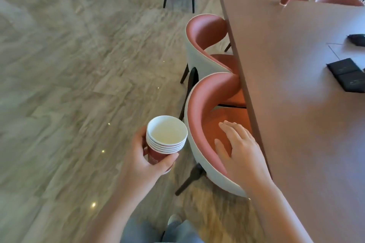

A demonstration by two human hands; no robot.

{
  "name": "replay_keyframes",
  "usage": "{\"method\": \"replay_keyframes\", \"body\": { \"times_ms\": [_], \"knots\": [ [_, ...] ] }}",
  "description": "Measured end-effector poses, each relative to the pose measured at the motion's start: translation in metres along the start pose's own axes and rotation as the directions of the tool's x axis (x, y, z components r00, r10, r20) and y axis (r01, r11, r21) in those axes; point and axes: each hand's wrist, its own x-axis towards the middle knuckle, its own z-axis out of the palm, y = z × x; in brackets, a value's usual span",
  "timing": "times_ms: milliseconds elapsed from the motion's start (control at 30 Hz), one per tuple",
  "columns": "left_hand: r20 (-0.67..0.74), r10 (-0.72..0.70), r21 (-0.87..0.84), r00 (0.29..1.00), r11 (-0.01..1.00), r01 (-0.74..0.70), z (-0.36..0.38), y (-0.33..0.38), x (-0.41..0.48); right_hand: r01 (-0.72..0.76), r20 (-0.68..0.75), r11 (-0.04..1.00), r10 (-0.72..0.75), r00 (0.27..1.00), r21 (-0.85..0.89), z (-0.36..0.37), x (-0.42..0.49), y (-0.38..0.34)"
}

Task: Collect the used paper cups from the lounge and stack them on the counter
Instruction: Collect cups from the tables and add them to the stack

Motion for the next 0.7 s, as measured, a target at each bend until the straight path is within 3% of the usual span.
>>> {"method": "replay_keyframes", "body": {
  "times_ms": [233,700],
  "knots": [
    [-0.05,-0.041,-0.01,0.998,0.999,0.04,-0.041,-0.022,0.103,0.019,0.043,0.999,-0.018,0.999,-0.03,0.034,0.099,-0.044],
    [0.013,0.028,0.033,1.0,0.999,-0.028,-0.172,0.009,0.43,0.046,0.05,0.999,-0.047,0.998,0.013,0.086,0.387,-0.216]
  ]
}}
